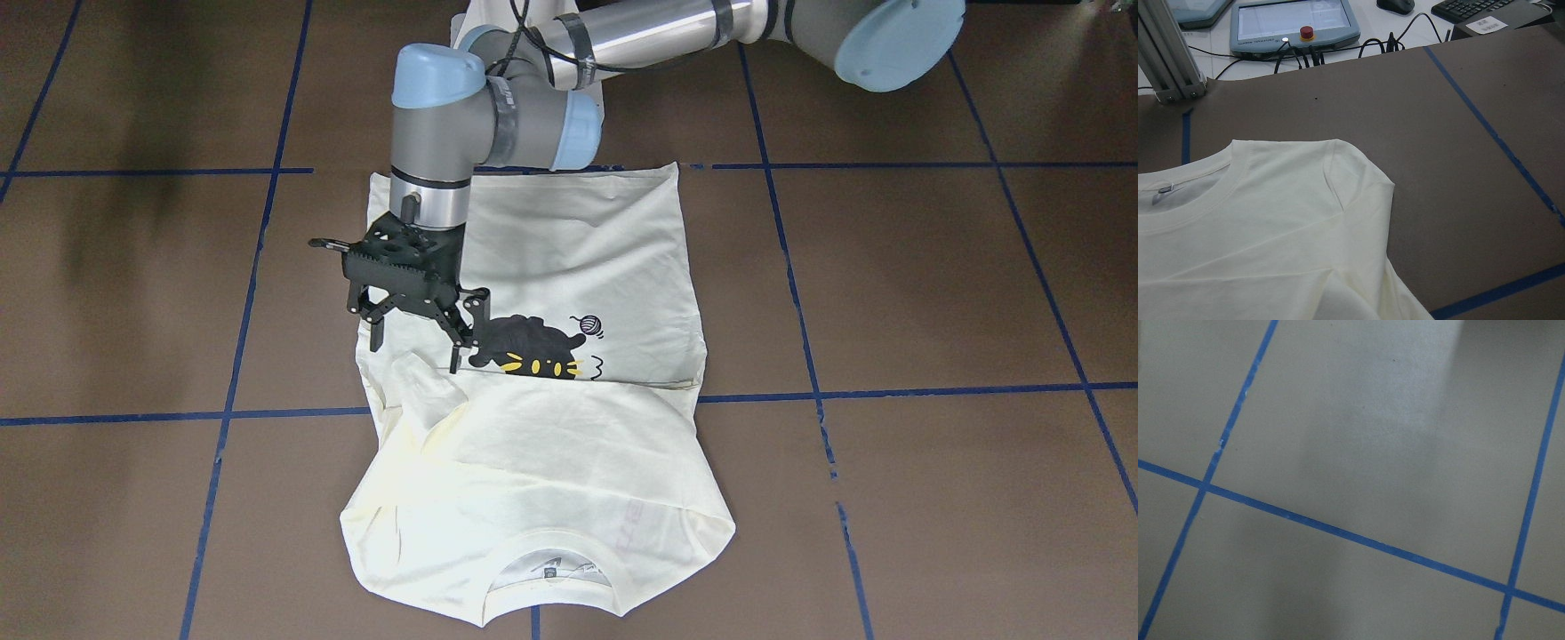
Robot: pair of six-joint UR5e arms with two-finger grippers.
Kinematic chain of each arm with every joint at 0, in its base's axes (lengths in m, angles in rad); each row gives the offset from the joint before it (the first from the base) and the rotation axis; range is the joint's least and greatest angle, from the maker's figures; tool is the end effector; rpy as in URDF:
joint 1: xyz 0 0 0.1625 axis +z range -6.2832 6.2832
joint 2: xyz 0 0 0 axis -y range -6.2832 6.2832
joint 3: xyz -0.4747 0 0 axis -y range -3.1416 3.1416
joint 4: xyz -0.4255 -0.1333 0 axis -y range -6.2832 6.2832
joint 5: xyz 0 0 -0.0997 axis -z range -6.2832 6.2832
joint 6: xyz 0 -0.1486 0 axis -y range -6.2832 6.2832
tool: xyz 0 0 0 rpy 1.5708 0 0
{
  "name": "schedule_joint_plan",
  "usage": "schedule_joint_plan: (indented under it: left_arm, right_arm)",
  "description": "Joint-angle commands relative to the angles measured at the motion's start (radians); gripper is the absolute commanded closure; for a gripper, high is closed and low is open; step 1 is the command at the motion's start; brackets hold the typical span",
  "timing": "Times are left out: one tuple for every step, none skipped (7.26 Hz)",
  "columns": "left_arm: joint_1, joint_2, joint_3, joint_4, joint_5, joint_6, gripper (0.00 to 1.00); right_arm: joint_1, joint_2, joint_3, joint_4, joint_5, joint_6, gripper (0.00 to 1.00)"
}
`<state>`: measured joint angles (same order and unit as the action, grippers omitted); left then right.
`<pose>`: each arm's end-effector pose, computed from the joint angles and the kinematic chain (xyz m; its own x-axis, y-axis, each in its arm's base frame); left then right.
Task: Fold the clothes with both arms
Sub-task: 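Release the sleeve and lift the left gripper while the right gripper nears the shoulder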
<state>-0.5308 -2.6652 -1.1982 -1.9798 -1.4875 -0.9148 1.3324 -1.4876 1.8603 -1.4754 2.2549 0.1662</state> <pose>0.7177 -0.5902 0.0719 0.6384 0.3301 -0.6954 0.2272 0.7823 0.5799 -0.0979 -0.5697 0.5384 0.7111 -0.3103 0.6309 0.0944 0.9314 0.3517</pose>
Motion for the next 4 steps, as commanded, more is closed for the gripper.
schedule_joint_plan:
  left_arm:
    - [-0.142,0.115,-0.166,0.130,-0.189,0.185,0.00]
    - [-0.197,0.151,-0.216,0.180,-0.257,0.273,0.00]
    - [-0.262,0.241,-0.284,0.186,-0.304,0.366,0.00]
    - [-0.328,0.317,-0.329,0.184,-0.347,0.487,0.00]
  right_arm:
    - [-0.105,0.070,0.002,0.082,-0.006,0.210,0.00]
    - [-0.171,0.148,-0.003,0.093,-0.024,0.333,0.00]
    - [-0.268,0.220,-0.004,0.084,-0.116,0.477,0.00]
    - [-0.377,0.278,-0.012,0.078,-0.218,0.589,0.00]
